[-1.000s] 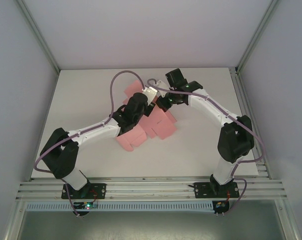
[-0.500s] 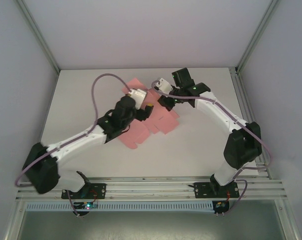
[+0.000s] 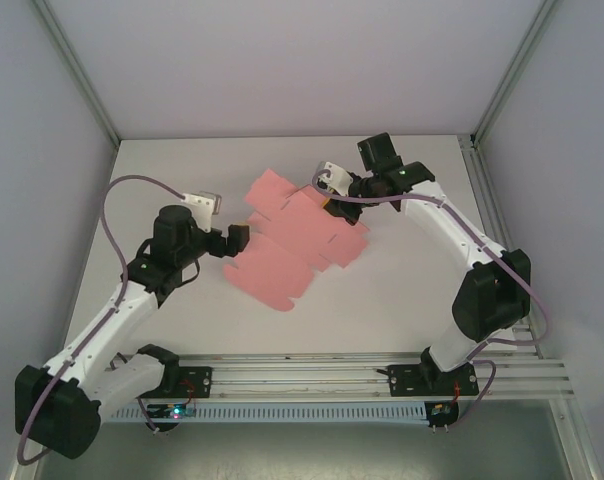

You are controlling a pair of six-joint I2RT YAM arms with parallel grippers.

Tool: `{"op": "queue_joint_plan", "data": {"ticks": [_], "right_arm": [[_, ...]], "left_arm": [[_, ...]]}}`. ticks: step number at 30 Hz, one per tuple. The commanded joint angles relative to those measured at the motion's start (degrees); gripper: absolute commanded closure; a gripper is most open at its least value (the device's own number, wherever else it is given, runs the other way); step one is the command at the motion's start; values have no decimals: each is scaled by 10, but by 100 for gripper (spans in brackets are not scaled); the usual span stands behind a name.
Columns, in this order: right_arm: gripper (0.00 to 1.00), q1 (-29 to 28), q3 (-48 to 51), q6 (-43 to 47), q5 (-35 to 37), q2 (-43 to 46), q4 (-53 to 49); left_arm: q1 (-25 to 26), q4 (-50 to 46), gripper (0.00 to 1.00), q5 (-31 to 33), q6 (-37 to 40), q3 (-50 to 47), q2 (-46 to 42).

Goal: Assemble paper box

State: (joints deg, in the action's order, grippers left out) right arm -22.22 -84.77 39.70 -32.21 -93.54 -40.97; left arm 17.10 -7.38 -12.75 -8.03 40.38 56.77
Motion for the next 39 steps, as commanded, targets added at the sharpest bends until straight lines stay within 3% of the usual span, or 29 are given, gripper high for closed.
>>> {"op": "queue_joint_plan", "data": {"ticks": [1,9,16,21,31,34,39], "right_arm": [[100,6,-27,41,-51,-3,-32],[100,6,-37,57,-67,-9,-55],[100,7,-57,35,-61,-26,-59],[100,8,-60,34,-72,-30,-64],[100,9,-91,-29,-77,-50,-64],[100,9,-111,-66,-78,-63,-69],[100,-1,-136,-92,-72,-79,-98]], "left_arm": [[-11,6,2,-72,-8,-1,19],[-14,59,9,-158,4,16,61],[-14,60,38,-195,27,42,87],[-14,57,39,-189,32,43,86],[-8,56,67,-218,49,51,100],[8,31,76,-194,71,60,103],[74,-18,85,-27,104,91,118]]}}
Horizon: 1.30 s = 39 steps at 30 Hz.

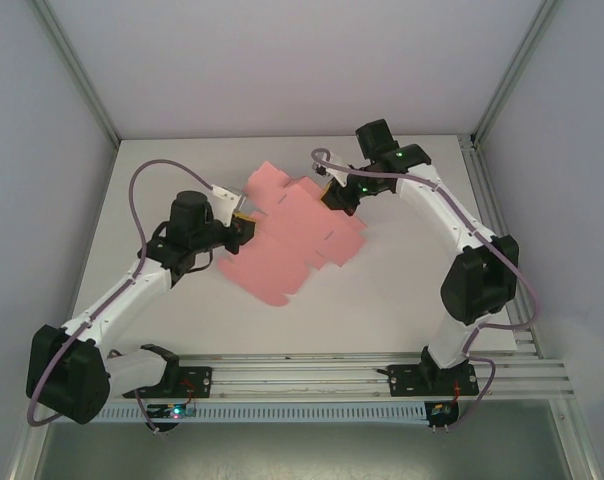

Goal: Assemble paper box

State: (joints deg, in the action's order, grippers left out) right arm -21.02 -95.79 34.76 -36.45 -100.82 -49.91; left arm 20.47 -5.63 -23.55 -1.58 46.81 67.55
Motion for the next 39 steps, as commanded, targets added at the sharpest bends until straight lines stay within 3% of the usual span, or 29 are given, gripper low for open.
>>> {"op": "queue_joint_plan", "data": {"ticks": [1,7,12,20,29,32,39], "right_arm": [[100,-16,-25,-47,-22,-8,-9],[100,-35,-7,-87,-5,4,18],[100,-59,23,-150,25,20,63],[100,-87,49,-235,110,35,109],[100,-97,68,-250,169,32,120],[100,-99,68,-249,200,27,119],[100,-100,70,-228,248,21,113]], "left_arm": [[56,-44,86,106,54,34,16],[123,-60,87,187,90,62,53],[205,-14,84,354,113,82,100],[297,63,84,487,133,106,204],[337,108,88,561,106,153,302],[338,105,83,550,71,168,311],[336,81,83,557,6,172,309]]}}
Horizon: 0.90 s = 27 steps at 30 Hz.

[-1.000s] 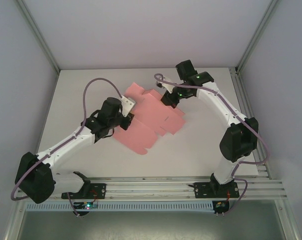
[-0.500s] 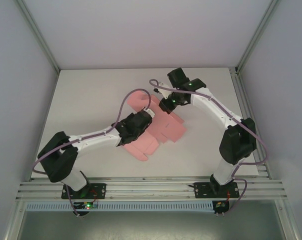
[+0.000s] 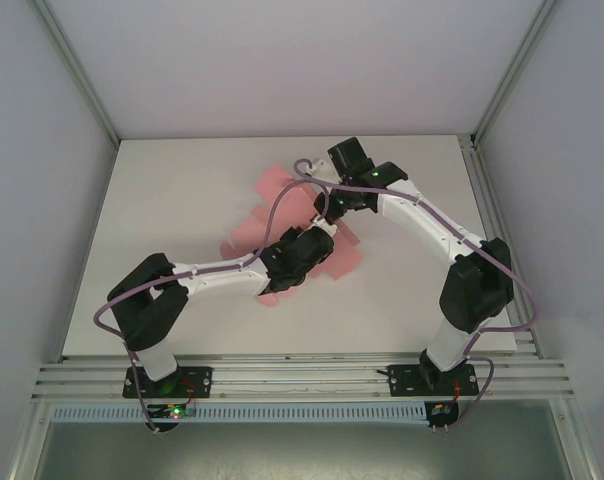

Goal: Assemble paper box

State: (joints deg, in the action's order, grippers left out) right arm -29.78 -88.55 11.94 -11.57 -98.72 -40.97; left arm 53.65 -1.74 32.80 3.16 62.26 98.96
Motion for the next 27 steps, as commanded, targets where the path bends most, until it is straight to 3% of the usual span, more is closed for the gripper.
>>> {"op": "queue_joint_plan", "data": {"ticks": [1,4,8,10,13,15,21,23,24,27], "right_arm": [[100,-10,-3,7,-2,0,22],[100,10,-9,23,-21,-4,11],[100,43,-13,85,-53,-6,-9],[100,47,-11,143,-58,-5,-23],[100,49,0,201,-42,4,-25],[100,50,0,227,-44,10,-28],[100,56,1,270,-121,29,-35],[100,59,-2,271,-137,32,-36],[100,59,-5,268,-141,31,-35],[100,60,-17,258,-146,26,-39]], "left_arm": [[3,41,83,0,-47,12,-9],[-3,21,78,-6,-69,-9,-42],[-23,6,48,-29,-113,-72,-136],[-39,-5,42,-39,-140,-104,-195],[-75,-35,0,-28,-191,-149,-296],[-138,-75,0,-45,-247,-170,-357],[-388,-107,0,-259,-335,-217,-418],[-422,-97,0,-325,-320,-221,-404],[-424,-89,0,-335,-317,-222,-394],[-425,-42,0,-455,-282,-222,-342]]}}
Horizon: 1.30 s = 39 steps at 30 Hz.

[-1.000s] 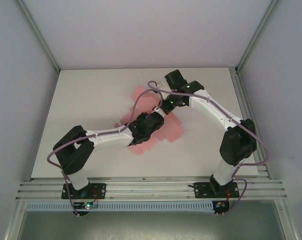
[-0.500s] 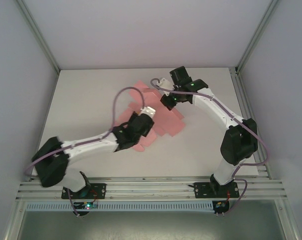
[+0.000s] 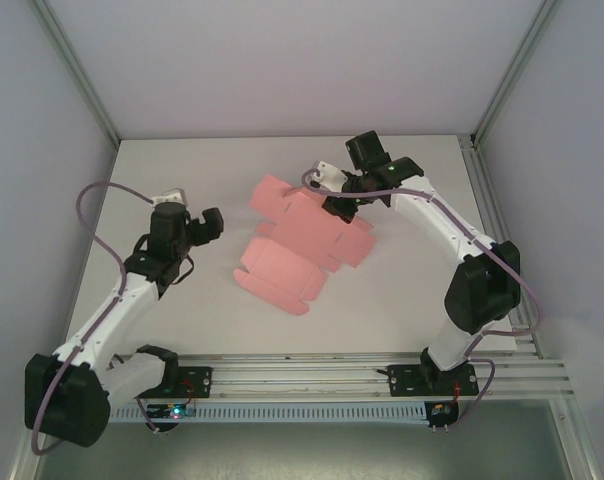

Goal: Assemble paper box

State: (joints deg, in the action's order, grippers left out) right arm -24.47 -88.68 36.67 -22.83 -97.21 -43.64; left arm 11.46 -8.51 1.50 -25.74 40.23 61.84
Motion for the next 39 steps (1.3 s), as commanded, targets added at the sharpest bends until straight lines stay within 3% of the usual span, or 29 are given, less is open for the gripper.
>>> {"op": "queue_joint_plan", "data": {"ticks": [1,4,11,16,23,27,30,34,37,39], "right_arm": [[100,8,-22,8,-33,7,-14],[100,9,-30,3,-38,-1,-22],[100,4,-25,-1,-49,-3,-23],[100,-5,-18,3,-46,-6,-22],[100,-31,-11,22,-38,-10,-30],[100,-41,0,22,-47,-7,-25],[100,-41,6,17,-48,-6,-20],[100,-42,10,9,-32,-10,-16],[100,-56,29,20,18,-4,-1],[100,-77,48,28,116,6,27]], "left_arm": [[-2,39,0,-198,26,4,52],[5,86,0,-291,51,6,92],[38,130,0,-322,89,28,139],[69,104,0,-330,142,69,172],[118,8,10,-247,193,168,248],[128,-21,16,-214,174,204,294],[146,-42,17,-136,158,221,318],[169,-55,19,-80,131,226,330],[179,-51,20,-67,103,219,325],[179,-40,20,-50,81,193,307]]}}
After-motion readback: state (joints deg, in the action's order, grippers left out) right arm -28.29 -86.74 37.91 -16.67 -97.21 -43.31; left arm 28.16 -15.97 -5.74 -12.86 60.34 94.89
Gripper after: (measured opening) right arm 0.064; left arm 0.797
